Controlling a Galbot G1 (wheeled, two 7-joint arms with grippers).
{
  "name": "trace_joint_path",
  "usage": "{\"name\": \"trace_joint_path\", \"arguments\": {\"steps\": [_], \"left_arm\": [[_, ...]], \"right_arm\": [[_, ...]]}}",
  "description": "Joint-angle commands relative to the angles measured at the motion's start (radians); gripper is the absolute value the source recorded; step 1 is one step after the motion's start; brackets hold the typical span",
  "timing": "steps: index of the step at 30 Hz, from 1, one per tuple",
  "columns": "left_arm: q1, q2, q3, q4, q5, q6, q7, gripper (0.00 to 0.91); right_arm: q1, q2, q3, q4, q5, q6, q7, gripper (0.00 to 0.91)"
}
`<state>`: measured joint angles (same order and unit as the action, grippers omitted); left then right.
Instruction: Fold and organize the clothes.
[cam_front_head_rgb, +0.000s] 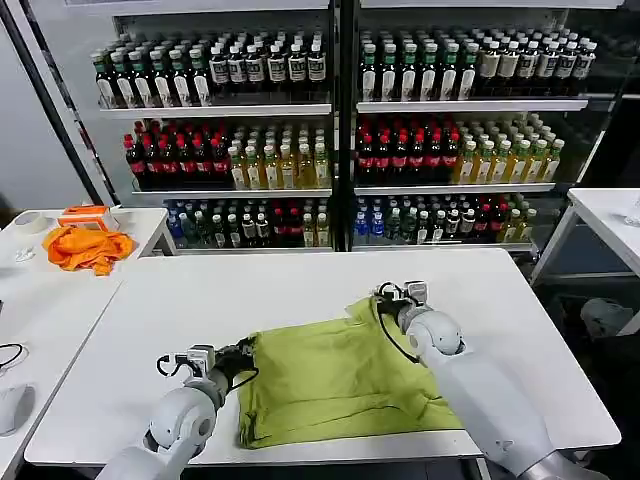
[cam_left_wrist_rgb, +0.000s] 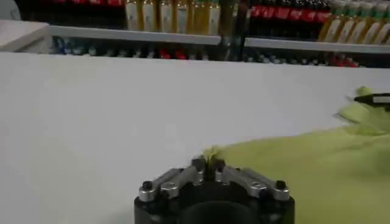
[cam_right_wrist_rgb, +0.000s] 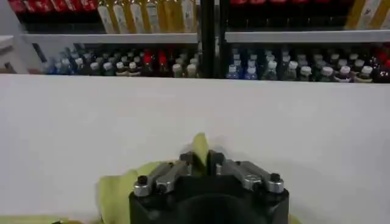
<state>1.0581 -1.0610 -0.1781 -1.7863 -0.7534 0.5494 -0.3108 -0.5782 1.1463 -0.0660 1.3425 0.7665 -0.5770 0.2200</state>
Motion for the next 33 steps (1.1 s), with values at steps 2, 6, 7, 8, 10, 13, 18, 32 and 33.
{"name": "trace_joint_path", "arguments": {"steps": [2, 6, 7, 8, 10, 13, 18, 32, 33], "left_arm": [[0.004, 0.006, -0.026, -0.064, -0.046, -0.055, 0.017, 0.020], [0.025, 0.007, -0.037, -0.097, -0.054, -0.064, 0.028, 0.020], [0.030, 0.009, -0.040, -0.103, -0.054, -0.064, 0.030, 0.020], [0.036, 0.009, -0.044, -0.108, -0.055, -0.064, 0.033, 0.020], [0.056, 0.013, -0.057, -0.130, -0.058, -0.064, 0.037, 0.020], [0.086, 0.019, -0.076, -0.157, -0.060, -0.061, 0.042, 0.020], [0.147, 0.030, -0.109, -0.214, -0.063, -0.056, 0.053, 0.020], [0.281, 0.060, -0.151, -0.295, -0.002, -0.039, 0.092, 0.020], [0.287, 0.061, -0.151, -0.297, 0.012, -0.040, 0.095, 0.020]], "right_arm": [[-0.056, -0.064, 0.077, 0.178, 0.019, -0.001, 0.006, 0.000], [-0.094, -0.103, 0.124, 0.263, 0.037, -0.002, 0.010, 0.000], [-0.108, -0.114, 0.136, 0.281, 0.040, -0.002, 0.011, 0.000], [-0.120, -0.128, 0.153, 0.310, 0.048, -0.002, 0.012, 0.000], [-0.148, -0.155, 0.181, 0.349, 0.056, -0.002, 0.014, 0.000], [-0.188, -0.188, 0.227, 0.405, 0.066, -0.002, 0.016, 0.000], [-0.324, -0.247, 0.314, 0.538, 0.085, -0.002, 0.019, 0.000], [-0.667, -0.289, 0.506, 0.805, 0.079, -0.003, 0.034, 0.000], [-0.687, -0.285, 0.515, 0.818, 0.076, -0.004, 0.037, 0.000]]}}
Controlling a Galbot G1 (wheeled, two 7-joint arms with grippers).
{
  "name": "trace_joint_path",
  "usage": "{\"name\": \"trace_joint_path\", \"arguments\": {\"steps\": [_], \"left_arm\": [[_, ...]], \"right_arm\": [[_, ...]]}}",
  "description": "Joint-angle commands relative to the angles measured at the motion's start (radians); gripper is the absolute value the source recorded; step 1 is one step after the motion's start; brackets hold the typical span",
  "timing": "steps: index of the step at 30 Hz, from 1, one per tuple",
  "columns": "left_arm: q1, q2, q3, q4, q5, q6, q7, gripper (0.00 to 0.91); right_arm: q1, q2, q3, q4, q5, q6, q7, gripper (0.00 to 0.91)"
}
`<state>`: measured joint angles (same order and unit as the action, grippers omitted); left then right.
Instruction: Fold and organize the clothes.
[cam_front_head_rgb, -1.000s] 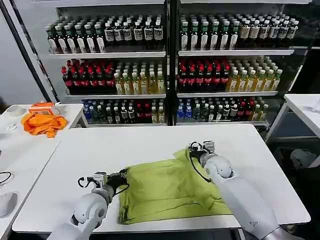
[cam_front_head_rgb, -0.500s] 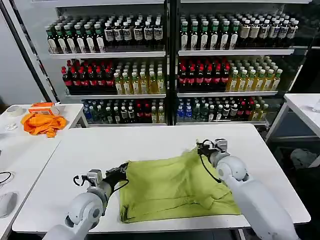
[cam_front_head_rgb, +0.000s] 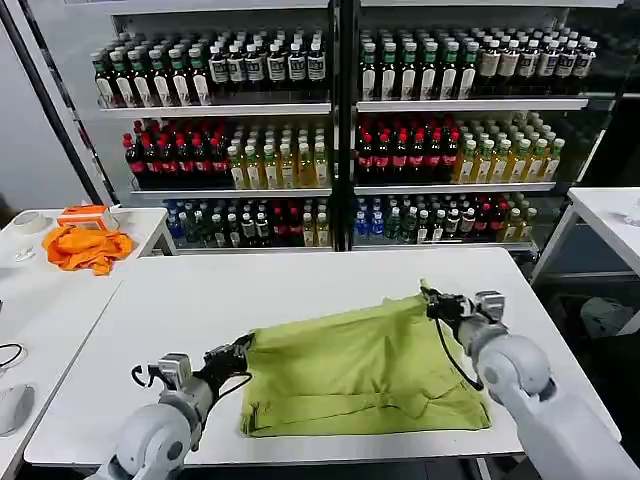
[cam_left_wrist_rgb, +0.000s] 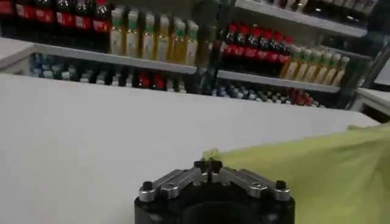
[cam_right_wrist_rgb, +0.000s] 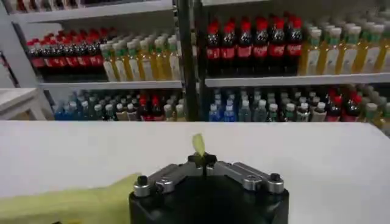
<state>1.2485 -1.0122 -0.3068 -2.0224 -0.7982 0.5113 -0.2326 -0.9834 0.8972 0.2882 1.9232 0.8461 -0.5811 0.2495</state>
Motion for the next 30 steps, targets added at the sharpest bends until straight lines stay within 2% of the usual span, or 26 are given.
{"name": "trace_joint_path", "arguments": {"steps": [1, 9, 22, 23, 24, 25, 26, 30], "left_arm": [[0.099, 0.014, -0.020, -0.062, 0.066, -0.005, 0.019, 0.020], [0.106, 0.028, 0.004, -0.056, 0.197, -0.020, 0.027, 0.020], [0.111, 0.034, 0.038, -0.015, 0.333, -0.034, 0.048, 0.020], [0.110, 0.032, 0.042, -0.011, 0.340, -0.034, 0.050, 0.060], [0.109, 0.029, 0.044, -0.009, 0.341, -0.034, 0.049, 0.222], [0.108, 0.024, 0.046, -0.007, 0.341, -0.035, 0.046, 0.806], [0.108, 0.021, 0.046, -0.008, 0.341, -0.037, 0.045, 0.907], [0.117, 0.010, 0.049, -0.020, 0.353, -0.061, 0.041, 0.907]], "right_arm": [[-0.302, -0.031, 0.172, 0.246, -0.006, 0.000, 0.010, 0.000], [-0.442, 0.010, 0.240, 0.286, -0.046, 0.000, 0.015, 0.000], [-0.529, 0.087, 0.242, 0.263, -0.128, 0.001, 0.021, 0.000], [-0.522, 0.093, 0.234, 0.257, -0.136, 0.001, 0.021, 0.000], [-0.516, 0.099, 0.227, 0.251, -0.147, 0.000, 0.022, 0.000], [-0.513, 0.105, 0.221, 0.246, -0.160, 0.000, 0.020, 0.111], [-0.507, 0.110, 0.213, 0.241, -0.170, 0.001, 0.018, 0.907], [-0.511, 0.128, 0.202, 0.244, -0.202, 0.001, 0.013, 0.907]]}}
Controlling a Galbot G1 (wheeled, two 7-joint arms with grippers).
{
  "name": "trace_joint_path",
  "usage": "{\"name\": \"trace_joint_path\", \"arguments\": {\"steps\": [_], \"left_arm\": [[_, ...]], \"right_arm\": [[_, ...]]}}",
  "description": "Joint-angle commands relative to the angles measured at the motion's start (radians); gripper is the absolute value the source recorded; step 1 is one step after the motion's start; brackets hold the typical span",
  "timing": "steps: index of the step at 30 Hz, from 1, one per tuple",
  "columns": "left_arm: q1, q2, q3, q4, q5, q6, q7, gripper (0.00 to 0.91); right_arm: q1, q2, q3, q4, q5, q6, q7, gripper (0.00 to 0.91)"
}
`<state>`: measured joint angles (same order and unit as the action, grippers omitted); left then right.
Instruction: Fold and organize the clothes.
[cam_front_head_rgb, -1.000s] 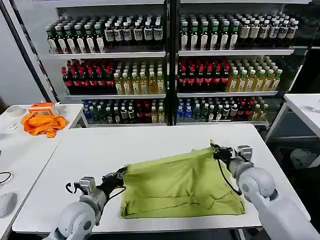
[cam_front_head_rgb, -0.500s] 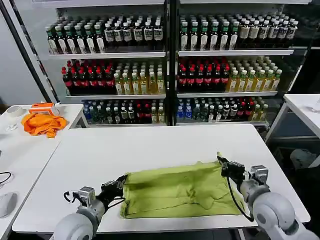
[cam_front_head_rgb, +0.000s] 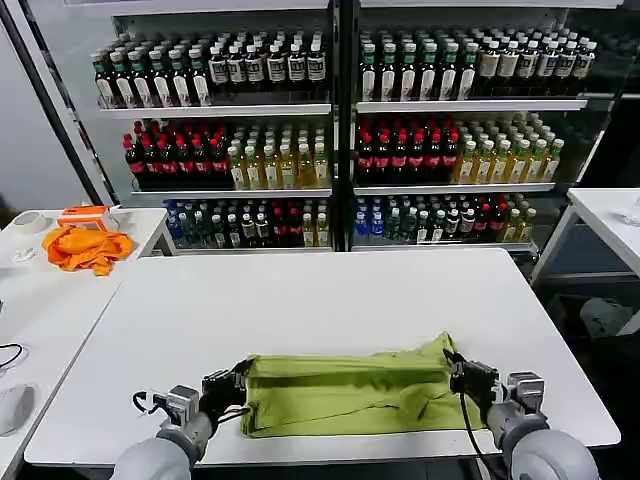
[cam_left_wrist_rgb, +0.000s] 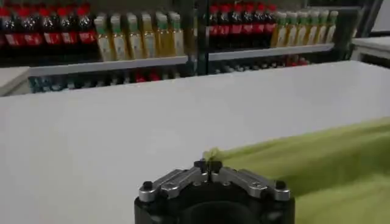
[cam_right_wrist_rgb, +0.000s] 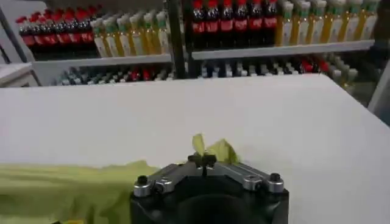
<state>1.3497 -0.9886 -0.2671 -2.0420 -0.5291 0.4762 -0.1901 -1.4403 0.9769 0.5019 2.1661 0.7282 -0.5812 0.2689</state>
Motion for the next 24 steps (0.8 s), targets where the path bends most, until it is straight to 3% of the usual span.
{"name": "trace_joint_path", "arguments": {"steps": [1, 5, 17, 24], "left_arm": [[0.026, -0.018, 0.009, -0.008, 0.091, -0.031, -0.005, 0.907], [0.065, -0.046, 0.001, -0.040, 0.102, -0.045, -0.044, 0.907], [0.174, -0.273, 0.021, -0.068, 0.110, -0.046, -0.150, 0.907], [0.167, -0.328, 0.042, -0.028, 0.132, -0.051, -0.160, 0.907]], "right_arm": [[-0.061, 0.052, -0.012, 0.007, -0.100, 0.002, -0.009, 0.907], [-0.102, 0.065, 0.014, 0.046, -0.127, 0.003, -0.008, 0.907], [-0.236, 0.133, 0.092, 0.131, -0.176, 0.004, -0.012, 0.907], [-0.247, 0.151, 0.093, 0.131, -0.185, 0.004, -0.011, 0.907]]}}
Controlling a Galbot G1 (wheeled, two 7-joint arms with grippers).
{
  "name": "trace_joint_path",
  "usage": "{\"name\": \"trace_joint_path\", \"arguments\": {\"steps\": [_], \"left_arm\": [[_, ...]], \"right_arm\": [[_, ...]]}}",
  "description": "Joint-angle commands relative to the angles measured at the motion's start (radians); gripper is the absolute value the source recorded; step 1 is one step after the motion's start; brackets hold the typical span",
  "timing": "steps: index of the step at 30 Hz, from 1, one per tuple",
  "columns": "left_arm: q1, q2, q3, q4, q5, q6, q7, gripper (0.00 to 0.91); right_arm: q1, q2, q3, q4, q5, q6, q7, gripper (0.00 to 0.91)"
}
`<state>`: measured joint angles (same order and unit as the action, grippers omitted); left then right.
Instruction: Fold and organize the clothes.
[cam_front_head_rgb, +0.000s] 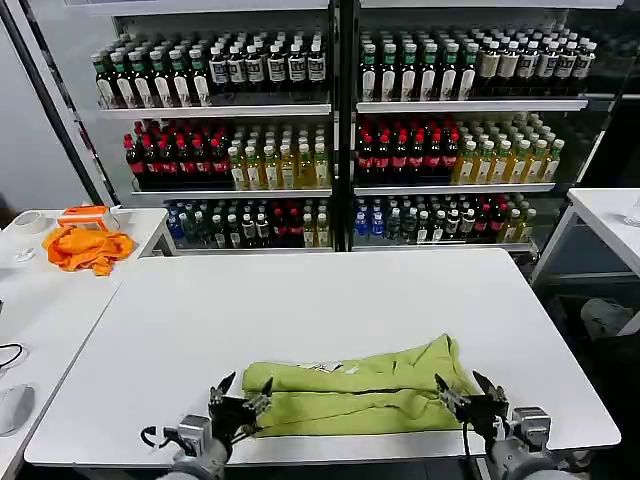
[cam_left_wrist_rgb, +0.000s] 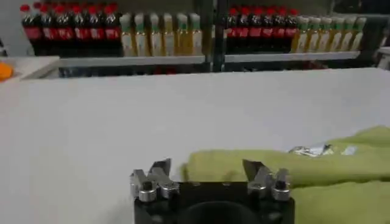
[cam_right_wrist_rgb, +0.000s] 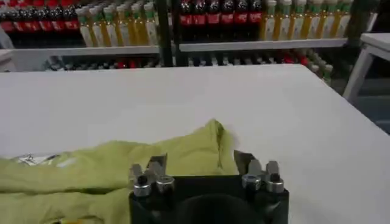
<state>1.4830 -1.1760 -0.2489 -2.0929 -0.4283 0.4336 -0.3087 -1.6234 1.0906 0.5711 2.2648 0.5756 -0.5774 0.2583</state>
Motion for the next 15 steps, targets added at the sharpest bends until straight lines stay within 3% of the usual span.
{"name": "trace_joint_path", "arguments": {"steps": [1, 6, 7, 8, 10, 15], "left_arm": [[0.030, -0.147, 0.025, 0.033, 0.037, -0.010, -0.046, 0.907], [0.029, -0.171, 0.035, 0.067, 0.071, -0.031, -0.059, 0.897], [0.031, -0.176, 0.038, 0.071, 0.083, -0.035, -0.061, 0.665], [0.032, -0.181, 0.042, 0.081, 0.089, -0.041, -0.062, 0.343], [0.036, -0.187, 0.046, 0.086, 0.096, -0.050, -0.061, 0.232], [0.035, -0.198, 0.053, 0.104, 0.124, -0.075, -0.057, 0.121]], "right_arm": [[-0.065, 0.041, 0.024, 0.032, -0.034, 0.000, 0.000, 0.907], [-0.067, 0.048, 0.023, 0.034, -0.034, 0.000, 0.002, 0.907], [-0.067, 0.050, 0.023, 0.035, -0.034, 0.000, 0.002, 0.907], [-0.068, 0.050, 0.024, 0.035, -0.034, 0.001, 0.003, 0.907], [-0.068, 0.050, 0.025, 0.036, -0.034, 0.001, 0.003, 0.907], [-0.070, 0.054, 0.029, 0.040, -0.033, 0.001, 0.006, 0.907]]}}
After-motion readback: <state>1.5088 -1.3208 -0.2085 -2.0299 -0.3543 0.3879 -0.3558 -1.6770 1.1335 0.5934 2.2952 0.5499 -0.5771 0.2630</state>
